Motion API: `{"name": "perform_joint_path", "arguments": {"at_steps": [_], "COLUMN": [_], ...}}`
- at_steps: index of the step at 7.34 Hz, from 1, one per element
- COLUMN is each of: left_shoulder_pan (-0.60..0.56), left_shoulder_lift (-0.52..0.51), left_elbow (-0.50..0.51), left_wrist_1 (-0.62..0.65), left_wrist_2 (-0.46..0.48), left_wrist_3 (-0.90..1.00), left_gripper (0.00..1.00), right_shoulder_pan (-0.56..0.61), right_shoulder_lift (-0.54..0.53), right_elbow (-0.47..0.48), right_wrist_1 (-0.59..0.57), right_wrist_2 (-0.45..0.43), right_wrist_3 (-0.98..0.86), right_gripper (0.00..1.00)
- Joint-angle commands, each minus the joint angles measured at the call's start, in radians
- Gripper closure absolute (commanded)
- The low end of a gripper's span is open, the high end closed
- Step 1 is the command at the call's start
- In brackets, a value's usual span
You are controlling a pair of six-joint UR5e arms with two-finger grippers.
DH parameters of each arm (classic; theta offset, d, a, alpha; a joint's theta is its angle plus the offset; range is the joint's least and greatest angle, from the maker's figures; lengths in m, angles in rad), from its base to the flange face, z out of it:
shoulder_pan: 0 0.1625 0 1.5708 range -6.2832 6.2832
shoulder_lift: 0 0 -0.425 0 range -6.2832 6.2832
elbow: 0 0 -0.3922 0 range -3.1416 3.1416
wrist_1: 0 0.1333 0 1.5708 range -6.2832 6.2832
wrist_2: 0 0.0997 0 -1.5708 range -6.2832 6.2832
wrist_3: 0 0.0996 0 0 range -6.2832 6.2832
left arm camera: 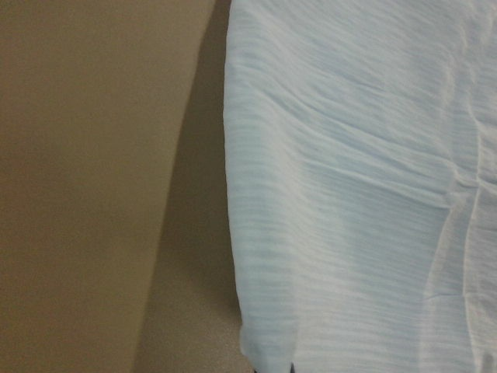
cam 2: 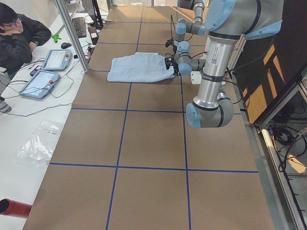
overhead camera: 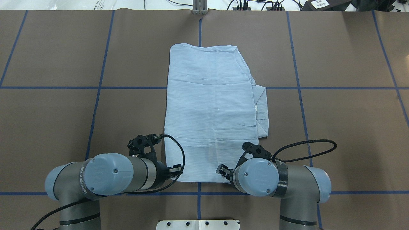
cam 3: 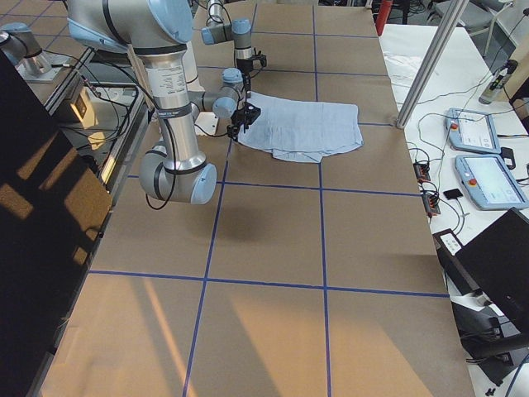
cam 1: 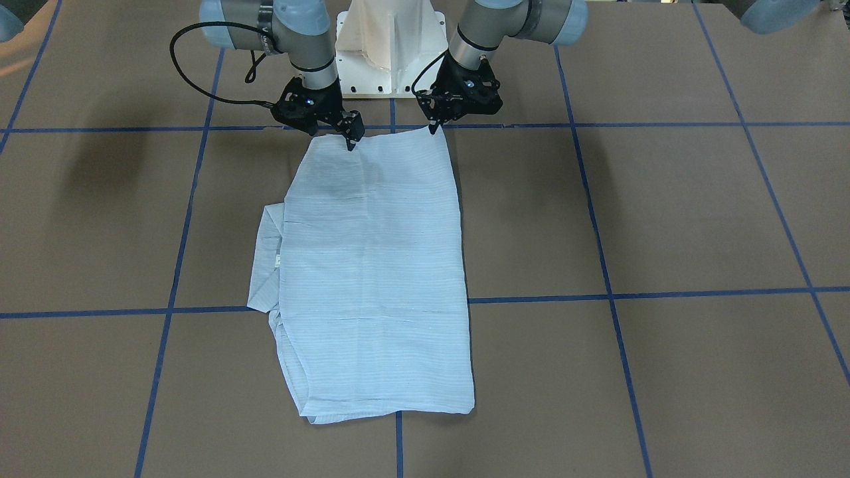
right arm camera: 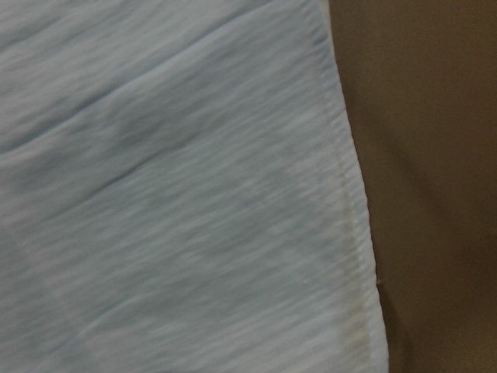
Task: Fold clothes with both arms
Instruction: 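Position both grippers at the shirt's near corners and close them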
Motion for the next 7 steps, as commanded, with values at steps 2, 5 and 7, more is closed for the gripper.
{"name": "perform_joint_path", "arguments": {"at_steps": [2, 5, 7], "left_shoulder_pan": [-0.002, -0.002, -0.002], "left_shoulder_lift": [0.0, 0.0, 0.0], "left_elbow": [0.001, 0.001, 0.001], "left_wrist_1": [0.0, 0.0, 0.0], "left_wrist_2": [0.001, 0.001, 0.001], "left_wrist_3": [0.0, 0.0, 0.0], "left_gripper": [1.0, 1.0, 1.0], "right_shoulder_pan": [-0.01, -0.001, 0.01], "right_shoulder_lift": [0.001, 0.003, 0.001], "right_elbow": [-0.014, 0.001, 0.027], "right_wrist_1": [0.001, 0.001, -0.009], "right_wrist_2": [0.0, 0.0, 0.004], "right_wrist_3": [-0.001, -0.002, -0.004], "right_gripper": [0.0, 0.46, 0.58]}}
